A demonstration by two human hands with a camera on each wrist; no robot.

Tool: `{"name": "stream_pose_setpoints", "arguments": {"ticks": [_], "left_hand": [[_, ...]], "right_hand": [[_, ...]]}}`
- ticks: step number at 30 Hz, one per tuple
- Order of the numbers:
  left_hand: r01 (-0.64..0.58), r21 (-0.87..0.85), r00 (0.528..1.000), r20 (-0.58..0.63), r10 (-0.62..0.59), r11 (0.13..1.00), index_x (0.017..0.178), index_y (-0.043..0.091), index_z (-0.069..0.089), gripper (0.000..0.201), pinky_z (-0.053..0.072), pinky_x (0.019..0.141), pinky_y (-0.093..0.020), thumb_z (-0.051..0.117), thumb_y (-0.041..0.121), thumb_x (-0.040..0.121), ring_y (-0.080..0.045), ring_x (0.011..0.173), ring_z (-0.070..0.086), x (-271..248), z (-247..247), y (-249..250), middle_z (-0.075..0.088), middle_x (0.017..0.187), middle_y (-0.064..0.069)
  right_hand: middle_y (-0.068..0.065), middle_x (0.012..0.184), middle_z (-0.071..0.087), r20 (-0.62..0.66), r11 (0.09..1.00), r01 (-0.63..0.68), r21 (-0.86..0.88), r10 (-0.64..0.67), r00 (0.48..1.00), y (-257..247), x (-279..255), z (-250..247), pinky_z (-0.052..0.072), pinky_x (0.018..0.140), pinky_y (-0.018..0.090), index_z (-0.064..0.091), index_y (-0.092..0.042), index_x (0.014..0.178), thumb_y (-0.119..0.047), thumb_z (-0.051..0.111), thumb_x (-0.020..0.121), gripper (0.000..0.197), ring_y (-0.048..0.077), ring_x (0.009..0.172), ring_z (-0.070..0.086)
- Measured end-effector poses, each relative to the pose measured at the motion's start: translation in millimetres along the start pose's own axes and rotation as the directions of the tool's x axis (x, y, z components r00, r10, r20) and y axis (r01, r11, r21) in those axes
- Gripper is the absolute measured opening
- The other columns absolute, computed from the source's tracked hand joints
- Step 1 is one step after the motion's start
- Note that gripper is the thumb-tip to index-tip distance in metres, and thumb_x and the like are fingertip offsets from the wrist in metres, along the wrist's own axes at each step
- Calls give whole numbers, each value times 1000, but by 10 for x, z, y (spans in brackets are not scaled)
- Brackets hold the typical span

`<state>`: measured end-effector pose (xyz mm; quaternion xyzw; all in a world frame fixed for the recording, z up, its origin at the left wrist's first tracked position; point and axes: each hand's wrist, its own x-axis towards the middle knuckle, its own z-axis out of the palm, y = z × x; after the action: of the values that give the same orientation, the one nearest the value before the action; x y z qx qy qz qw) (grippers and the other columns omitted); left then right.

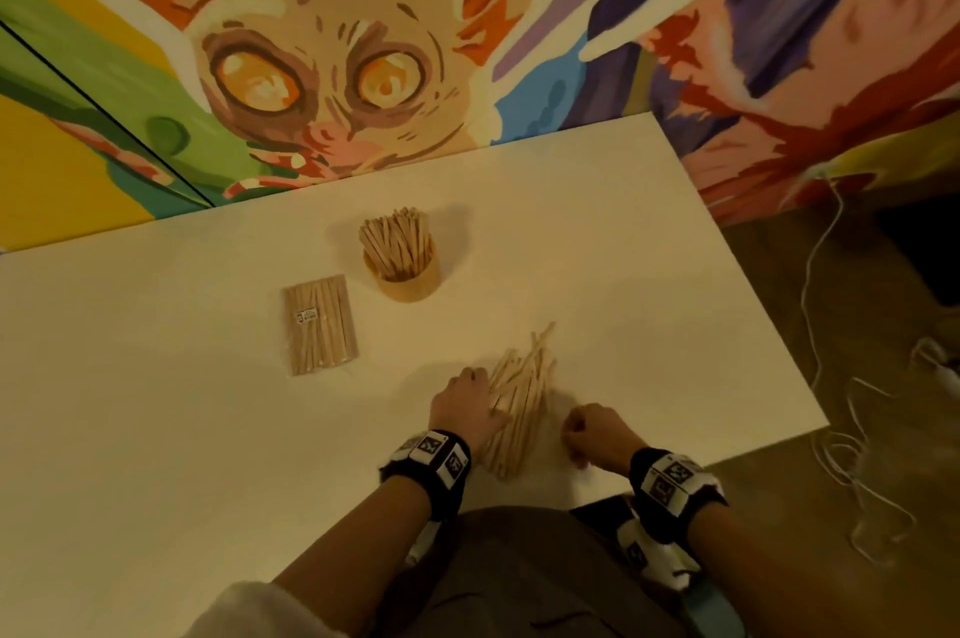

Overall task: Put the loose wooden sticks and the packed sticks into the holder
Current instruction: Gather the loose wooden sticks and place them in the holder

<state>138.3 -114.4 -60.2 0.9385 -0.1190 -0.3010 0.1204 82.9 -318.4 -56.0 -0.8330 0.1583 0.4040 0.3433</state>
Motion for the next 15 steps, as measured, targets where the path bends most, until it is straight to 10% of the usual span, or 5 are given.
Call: {"name": "stream_pose_setpoints", "arguments": {"ticks": [15], "left_hand": [[79,-143,997,-9,-81,986,108,12,55,24,45,79,-36,59,27,90,-29,102,57,-28,67,26,60,112,-10]], "right_hand": [[7,69,67,-36,996,22,91,-19,999,72,-33,54,57,62,27,64,-6,83,-5,50,90,16,18,58,64]]}}
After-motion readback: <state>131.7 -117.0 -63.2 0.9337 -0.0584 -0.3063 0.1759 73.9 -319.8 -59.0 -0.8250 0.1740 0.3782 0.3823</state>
